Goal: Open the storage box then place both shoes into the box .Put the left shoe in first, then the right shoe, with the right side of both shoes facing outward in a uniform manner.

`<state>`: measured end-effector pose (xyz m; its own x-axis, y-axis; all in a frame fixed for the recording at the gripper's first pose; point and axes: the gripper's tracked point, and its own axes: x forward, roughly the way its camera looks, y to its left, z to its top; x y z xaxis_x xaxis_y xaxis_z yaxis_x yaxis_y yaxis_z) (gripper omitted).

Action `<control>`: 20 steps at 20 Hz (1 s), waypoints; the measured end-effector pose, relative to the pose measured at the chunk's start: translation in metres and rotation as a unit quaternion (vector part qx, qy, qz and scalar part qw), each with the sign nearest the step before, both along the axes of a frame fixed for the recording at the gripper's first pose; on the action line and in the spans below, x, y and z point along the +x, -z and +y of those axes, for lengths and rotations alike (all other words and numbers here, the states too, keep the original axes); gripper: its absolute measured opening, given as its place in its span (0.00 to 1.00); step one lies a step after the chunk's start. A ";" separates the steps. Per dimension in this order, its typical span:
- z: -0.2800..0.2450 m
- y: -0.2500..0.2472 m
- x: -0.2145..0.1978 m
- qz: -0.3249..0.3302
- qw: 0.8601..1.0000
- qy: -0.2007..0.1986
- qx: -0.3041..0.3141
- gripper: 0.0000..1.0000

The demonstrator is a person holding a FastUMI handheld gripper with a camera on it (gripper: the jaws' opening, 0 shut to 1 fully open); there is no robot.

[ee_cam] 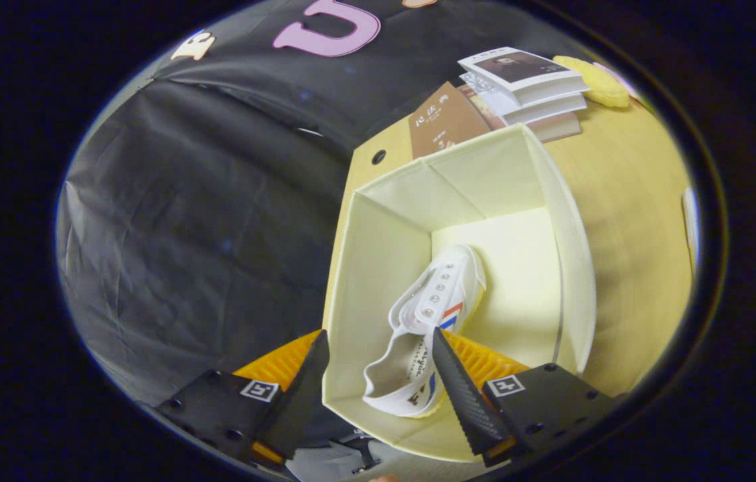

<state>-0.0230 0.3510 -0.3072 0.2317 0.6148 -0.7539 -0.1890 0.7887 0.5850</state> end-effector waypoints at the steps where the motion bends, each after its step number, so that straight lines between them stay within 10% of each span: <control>1: -0.003 -0.004 0.001 -0.002 1.000 -0.001 0.004 0.97; 20: -0.231 -0.059 0.043 -0.077 0.992 0.095 -0.006 1.00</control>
<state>0.0199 0.1199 -0.2479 0.4558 0.5404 -0.7073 -0.1217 0.8250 0.5519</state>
